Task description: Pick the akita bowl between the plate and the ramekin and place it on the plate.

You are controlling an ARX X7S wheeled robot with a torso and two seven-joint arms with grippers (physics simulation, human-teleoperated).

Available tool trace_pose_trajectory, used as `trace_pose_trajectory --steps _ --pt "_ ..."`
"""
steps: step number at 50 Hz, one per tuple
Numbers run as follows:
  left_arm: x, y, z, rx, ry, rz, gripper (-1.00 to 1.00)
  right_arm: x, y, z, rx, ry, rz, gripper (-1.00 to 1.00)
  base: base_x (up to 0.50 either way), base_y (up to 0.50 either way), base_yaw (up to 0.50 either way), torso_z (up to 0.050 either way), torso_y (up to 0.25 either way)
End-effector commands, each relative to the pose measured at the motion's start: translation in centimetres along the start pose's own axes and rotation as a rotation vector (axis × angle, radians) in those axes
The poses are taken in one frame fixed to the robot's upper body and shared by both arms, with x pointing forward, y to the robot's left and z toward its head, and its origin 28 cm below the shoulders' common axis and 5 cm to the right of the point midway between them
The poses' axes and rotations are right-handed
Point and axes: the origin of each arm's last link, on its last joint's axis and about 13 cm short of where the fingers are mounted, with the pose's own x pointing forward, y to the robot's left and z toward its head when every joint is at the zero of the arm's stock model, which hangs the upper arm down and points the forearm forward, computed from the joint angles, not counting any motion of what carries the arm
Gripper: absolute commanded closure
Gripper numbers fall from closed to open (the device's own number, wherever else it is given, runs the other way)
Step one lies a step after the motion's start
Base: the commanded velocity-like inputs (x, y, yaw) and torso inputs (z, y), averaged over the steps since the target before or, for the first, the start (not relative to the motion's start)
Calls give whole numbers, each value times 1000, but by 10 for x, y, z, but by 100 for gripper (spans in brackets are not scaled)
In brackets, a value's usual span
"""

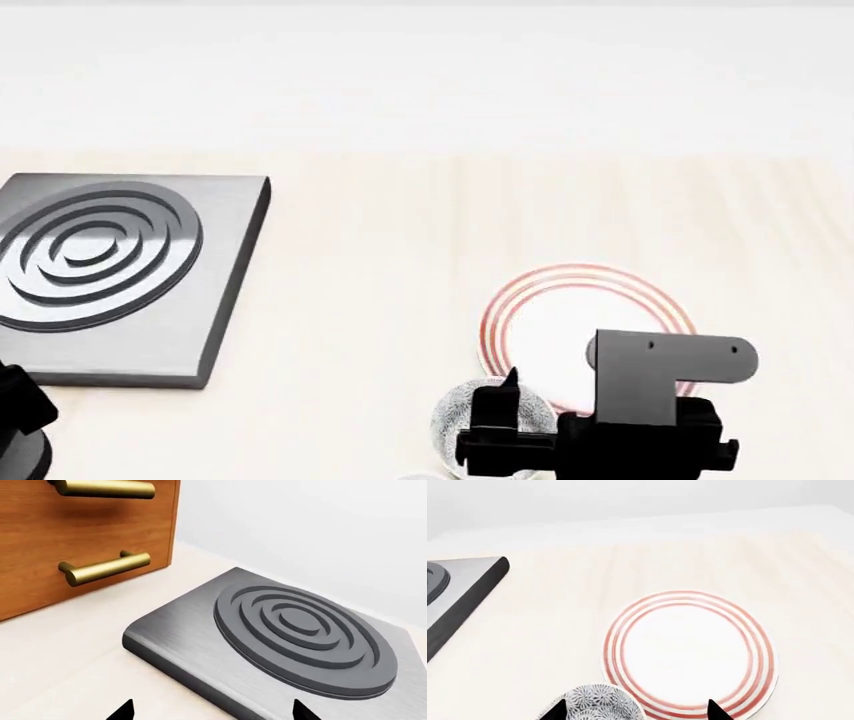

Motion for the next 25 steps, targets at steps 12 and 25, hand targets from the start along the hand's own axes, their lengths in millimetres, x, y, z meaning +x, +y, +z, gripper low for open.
trace_pose_trajectory --steps 12,25 --pt "1 0 0 2 1 4 -100 14 -3 0 84 93 1 -100 0 0 0 0 0" --pt "0 0 0 3 0 3 -100 19 -5 -6 78 167 -1 -100 0 0 0 0 0"
